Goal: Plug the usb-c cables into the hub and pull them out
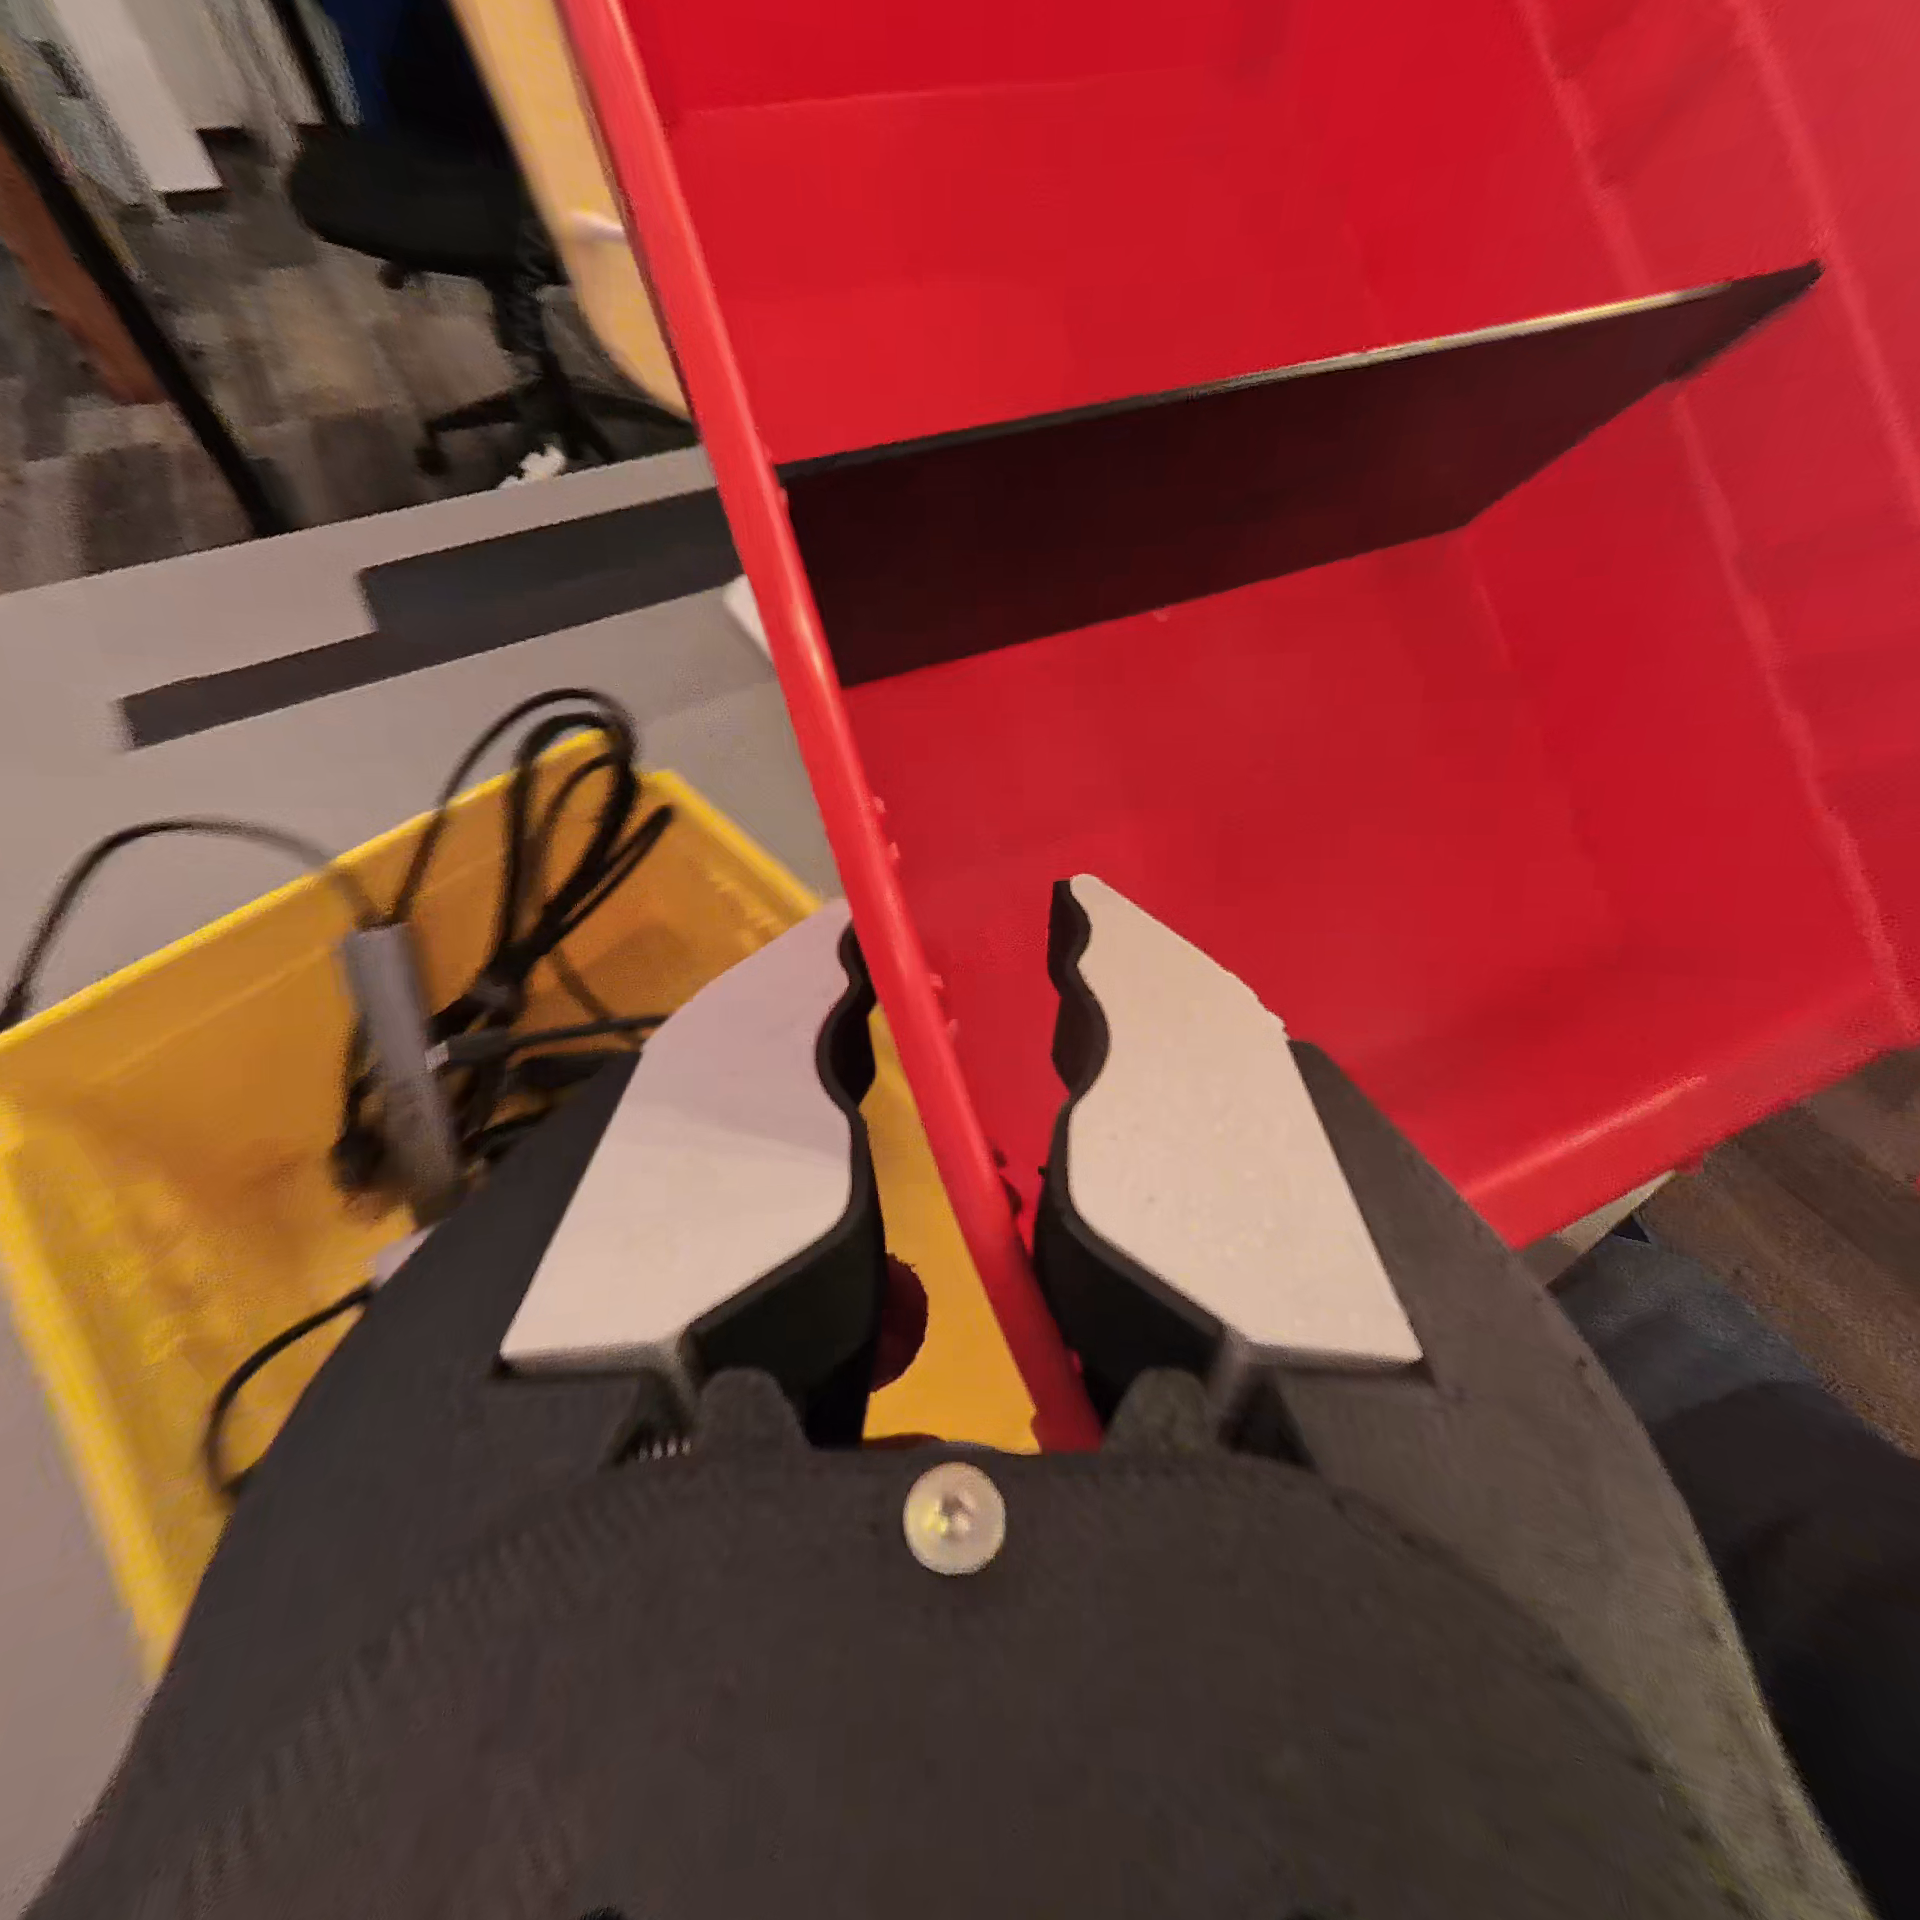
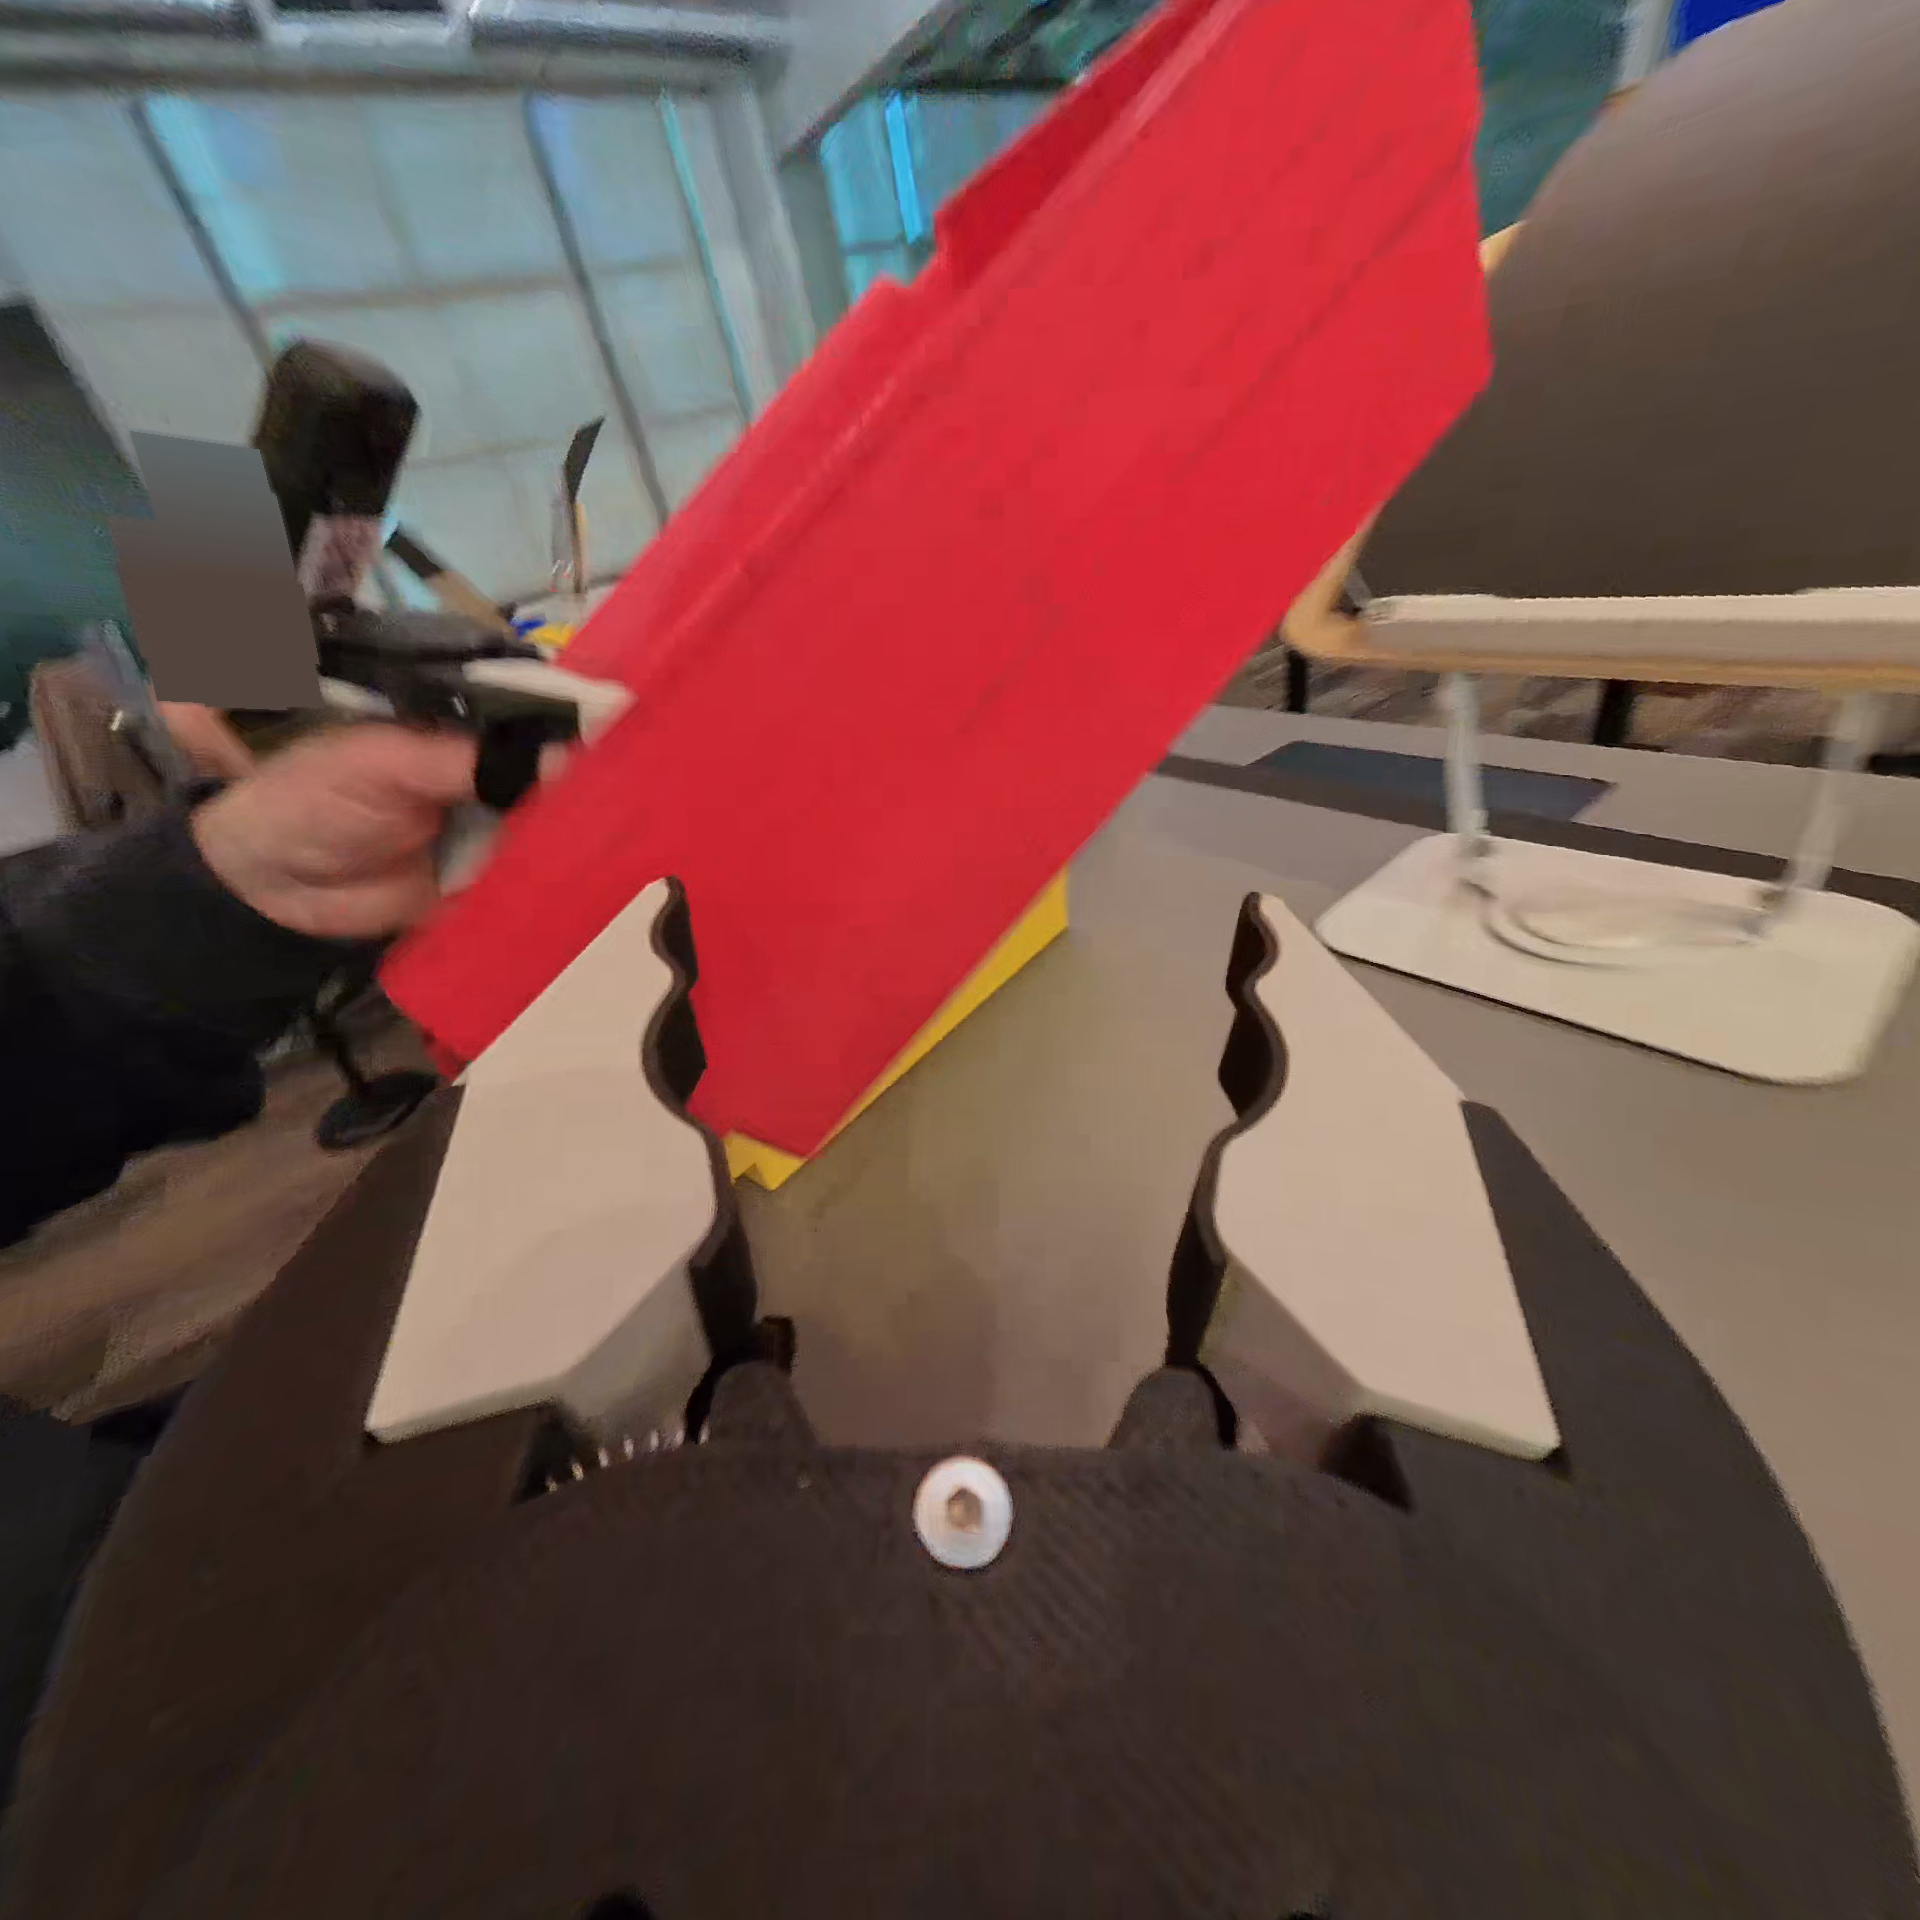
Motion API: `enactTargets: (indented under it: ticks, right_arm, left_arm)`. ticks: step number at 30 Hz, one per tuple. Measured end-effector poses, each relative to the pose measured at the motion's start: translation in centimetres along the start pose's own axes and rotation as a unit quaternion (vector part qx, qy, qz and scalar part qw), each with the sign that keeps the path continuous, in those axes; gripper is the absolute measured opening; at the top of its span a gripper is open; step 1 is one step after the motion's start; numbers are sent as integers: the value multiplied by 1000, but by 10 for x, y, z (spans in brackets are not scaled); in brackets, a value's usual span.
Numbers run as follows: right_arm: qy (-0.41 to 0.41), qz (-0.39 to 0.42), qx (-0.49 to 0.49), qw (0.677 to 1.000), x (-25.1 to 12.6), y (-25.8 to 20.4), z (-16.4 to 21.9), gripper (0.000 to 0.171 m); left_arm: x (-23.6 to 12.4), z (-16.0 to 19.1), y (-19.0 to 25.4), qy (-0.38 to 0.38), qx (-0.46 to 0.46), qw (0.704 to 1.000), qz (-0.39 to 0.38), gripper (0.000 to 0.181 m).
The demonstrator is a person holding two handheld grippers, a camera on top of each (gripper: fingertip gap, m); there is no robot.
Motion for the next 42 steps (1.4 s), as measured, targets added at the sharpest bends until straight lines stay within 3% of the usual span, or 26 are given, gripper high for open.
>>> enactTargets:
  ticks: [2, 3, 7, 11, 15, 18, 24, 27, 29, 32, 34, 37, 40, 42]
  right_arm:
    - [33, 31, 27, 999, -41, 9, -2, 95]
    - [50, 39, 36, 997, -59, 11, -3, 101]
    - [57, 68, 24, 996, -109, 6, 4, 102]
    - [-38, 175, -9, 984, -116, 10, 33, 113]
    - [-74, 278, -43, 957, -123, 30, 49, 92]
    - [-119, 318, -39, 940, -124, 50, 59, 77]
    - [-193, 357, -50, 913, -129, 87, 76, 51]
    - [-202, 378, -78, 900, -139, 102, 73, 28]
    - [-218, 375, -104, 895, -142, 108, 72, 25]
    - [-231, 363, -114, 896, -145, 116, 70, 22]
    - [-240, 370, -131, 888, -150, 122, 68, 18]
    - [-257, 393, -158, 869, -164, 135, 67, 14]
    - [-262, 407, -148, 862, -180, 148, 65, 11]
    - [-261, 419, -140, 858, -190, 155, 64, 11]
  left_arm:
    - [34, -7, 30, -14, 24, 999, 20, 31]
    - [50, -8, 46, -24, 29, 999, 34, 31]
    - [107, -5, 102, -68, 42, 993, 89, 32]
    - [148, 5, 142, -103, 38, 987, 114, 35]
    - [175, 30, 168, -127, -12, 982, 137, 36]
    - [186, 48, 182, -143, -30, 979, 139, 41]
    - [184, 52, 202, -210, -19, 945, 251, 96]
    - [161, 37, 199, -202, -29, 929, 308, 92]
    - [136, 24, 188, -168, -12, 934, 314, 88]
    - [91, 11, 146, -123, 53, 969, 205, 83]
    - [60, 11, 98, -108, 98, 988, 55, 79]
    - [15, 33, 13, -149, 141, 961, -187, 77]
    - [-13, 80, -54, -265, 89, 928, -246, 97]
    - [-27, 104, -82, -269, 45, 925, -265, 89]
Point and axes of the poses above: each gripper's, where its closed fingertips meet, x out along the fingers, z out of its underside, y = z × x across the jaws, the point moved 10 cm from there along -x, back along the fingers, and after that the axes turned 7 degrees about -y, right-handed, at the moved point
